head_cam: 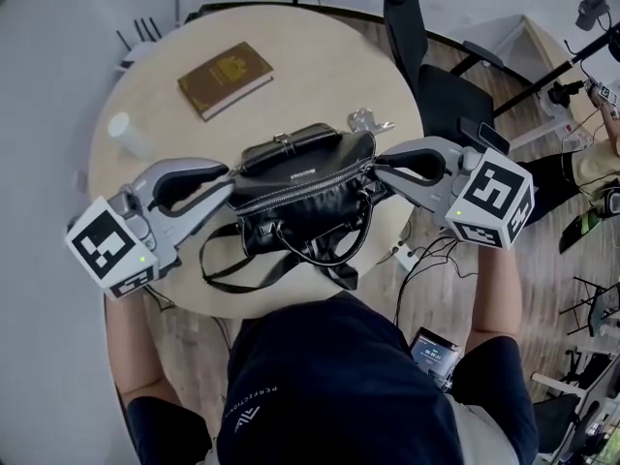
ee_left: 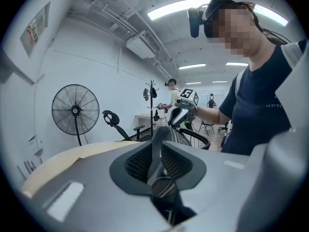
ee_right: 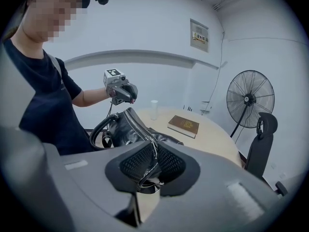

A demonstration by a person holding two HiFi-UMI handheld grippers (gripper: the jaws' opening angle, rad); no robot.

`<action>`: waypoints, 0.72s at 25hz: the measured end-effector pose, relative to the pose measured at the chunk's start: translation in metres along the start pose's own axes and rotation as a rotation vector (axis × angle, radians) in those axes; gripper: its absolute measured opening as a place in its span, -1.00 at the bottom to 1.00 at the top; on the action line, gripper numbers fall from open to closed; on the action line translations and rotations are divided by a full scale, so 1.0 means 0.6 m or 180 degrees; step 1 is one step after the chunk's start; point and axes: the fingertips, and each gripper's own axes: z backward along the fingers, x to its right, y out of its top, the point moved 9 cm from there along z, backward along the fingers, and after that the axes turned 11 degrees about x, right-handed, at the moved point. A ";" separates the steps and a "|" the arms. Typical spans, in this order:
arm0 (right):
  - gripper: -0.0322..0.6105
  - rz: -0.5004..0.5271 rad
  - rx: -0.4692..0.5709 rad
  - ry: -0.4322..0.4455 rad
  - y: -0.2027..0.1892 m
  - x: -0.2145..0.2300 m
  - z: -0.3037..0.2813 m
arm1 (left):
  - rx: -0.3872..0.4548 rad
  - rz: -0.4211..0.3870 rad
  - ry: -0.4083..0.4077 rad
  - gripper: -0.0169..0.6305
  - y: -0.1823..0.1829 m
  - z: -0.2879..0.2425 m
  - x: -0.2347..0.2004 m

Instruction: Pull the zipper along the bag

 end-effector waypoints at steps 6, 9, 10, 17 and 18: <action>-0.74 -0.0015 0.0100 -0.0296 -0.001 -0.001 0.024 | 0.0075 0.0046 0.0286 -0.90 0.003 0.002 0.003; -0.76 -0.0093 0.0180 -0.0451 -0.007 0.000 0.041 | 0.0125 0.0069 0.0426 -0.90 0.005 0.001 0.007; -0.78 -0.0111 0.0205 -0.0514 -0.010 0.000 0.046 | 0.0144 0.0070 0.0498 -0.90 0.004 0.001 0.008; -0.89 -0.0214 0.0443 -0.0928 -0.014 -0.013 0.069 | 0.0317 0.0323 0.1096 -0.90 -0.001 0.013 0.003; -0.89 -0.0224 0.0464 -0.0994 -0.014 -0.015 0.071 | 0.0309 0.0358 0.1195 -0.90 -0.002 0.015 0.002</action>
